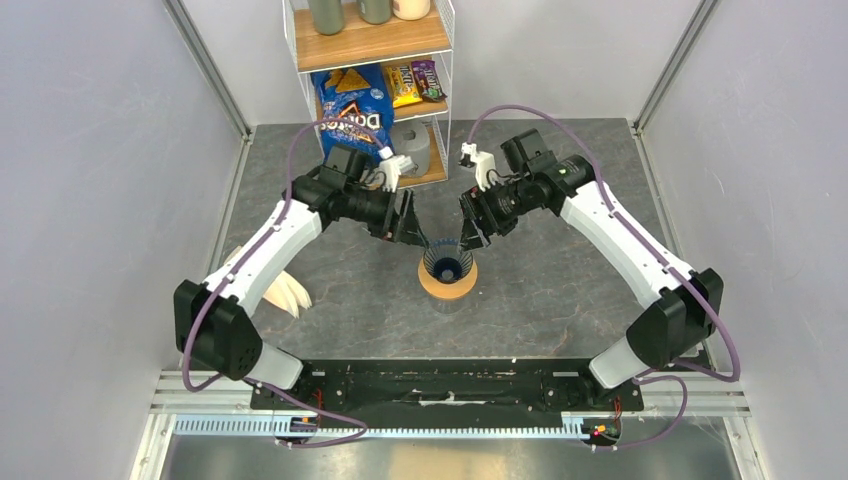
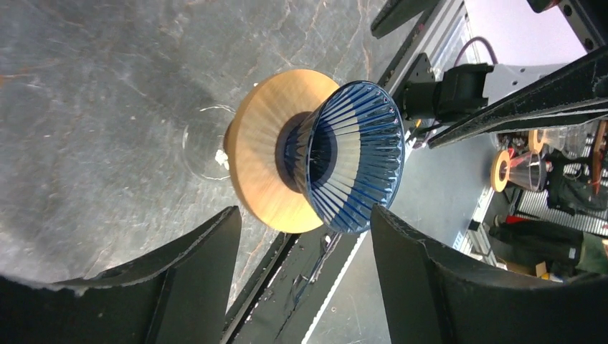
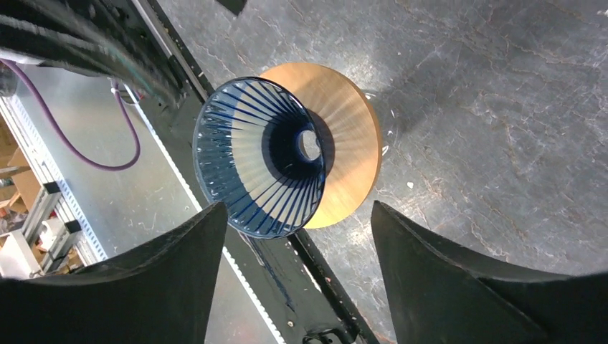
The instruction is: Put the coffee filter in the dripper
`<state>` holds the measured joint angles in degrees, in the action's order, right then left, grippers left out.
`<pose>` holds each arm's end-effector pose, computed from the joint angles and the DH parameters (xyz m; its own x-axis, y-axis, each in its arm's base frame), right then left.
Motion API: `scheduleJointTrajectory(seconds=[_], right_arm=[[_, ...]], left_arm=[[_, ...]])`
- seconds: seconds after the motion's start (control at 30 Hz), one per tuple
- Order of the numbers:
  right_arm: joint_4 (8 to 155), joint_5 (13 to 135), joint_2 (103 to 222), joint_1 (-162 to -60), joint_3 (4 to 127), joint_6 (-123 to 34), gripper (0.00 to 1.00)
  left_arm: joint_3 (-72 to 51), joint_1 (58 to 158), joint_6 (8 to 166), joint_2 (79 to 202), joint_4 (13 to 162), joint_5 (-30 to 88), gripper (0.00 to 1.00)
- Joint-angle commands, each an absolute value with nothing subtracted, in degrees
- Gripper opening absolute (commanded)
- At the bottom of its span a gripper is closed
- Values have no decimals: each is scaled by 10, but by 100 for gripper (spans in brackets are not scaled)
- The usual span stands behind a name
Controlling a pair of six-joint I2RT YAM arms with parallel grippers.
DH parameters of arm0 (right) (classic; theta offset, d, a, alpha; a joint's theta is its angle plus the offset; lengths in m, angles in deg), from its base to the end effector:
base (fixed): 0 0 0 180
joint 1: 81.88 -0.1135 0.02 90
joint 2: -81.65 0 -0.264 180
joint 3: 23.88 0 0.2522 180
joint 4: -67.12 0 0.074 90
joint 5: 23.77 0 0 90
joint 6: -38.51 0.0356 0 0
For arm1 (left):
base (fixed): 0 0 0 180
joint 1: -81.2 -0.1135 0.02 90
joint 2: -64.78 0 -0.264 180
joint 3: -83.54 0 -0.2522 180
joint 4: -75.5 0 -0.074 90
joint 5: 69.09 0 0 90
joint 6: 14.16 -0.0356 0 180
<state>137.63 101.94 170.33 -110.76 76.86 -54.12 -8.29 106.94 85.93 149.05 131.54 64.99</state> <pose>0.2653 0.1700 0.3424 -0.7151 -0.4370 -0.5455 -0.6931 0.5440 0.4729 0.2652 -0.1554 0.3147 -0.8222 0.2567 -0.5080 0.5612 0.5146 -0.6483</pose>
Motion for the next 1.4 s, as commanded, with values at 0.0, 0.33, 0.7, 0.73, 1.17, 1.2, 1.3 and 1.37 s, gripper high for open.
scheduleJointTrajectory(seconds=[0.0,0.33,0.7,0.73,1.17,1.2,1.3,1.37], right_arm=[[1379,1022,1663,-1108,814,-539,85],[1396,1024,1627,-1104,829,-574,97],[1408,1039,1605,-1104,796,-617,97],[1405,1040,1603,-1104,792,-617,97],[1383,1049,1605,-1105,775,-606,97],[1384,1047,1607,-1105,776,-605,97],[1387,1045,1610,-1104,780,-605,97],[1387,1046,1611,-1104,780,-603,97]], left_arm=[[-35,1007,812,1453,1372,688,75],[84,817,447,1416,1708,702,75],[108,741,132,1393,1836,502,53],[110,741,105,1393,1836,488,51],[5,755,-176,1376,1838,356,34],[-27,755,-196,1363,1837,355,34],[-77,755,-171,1347,1835,366,35],[-76,752,-50,1358,1811,401,35]])
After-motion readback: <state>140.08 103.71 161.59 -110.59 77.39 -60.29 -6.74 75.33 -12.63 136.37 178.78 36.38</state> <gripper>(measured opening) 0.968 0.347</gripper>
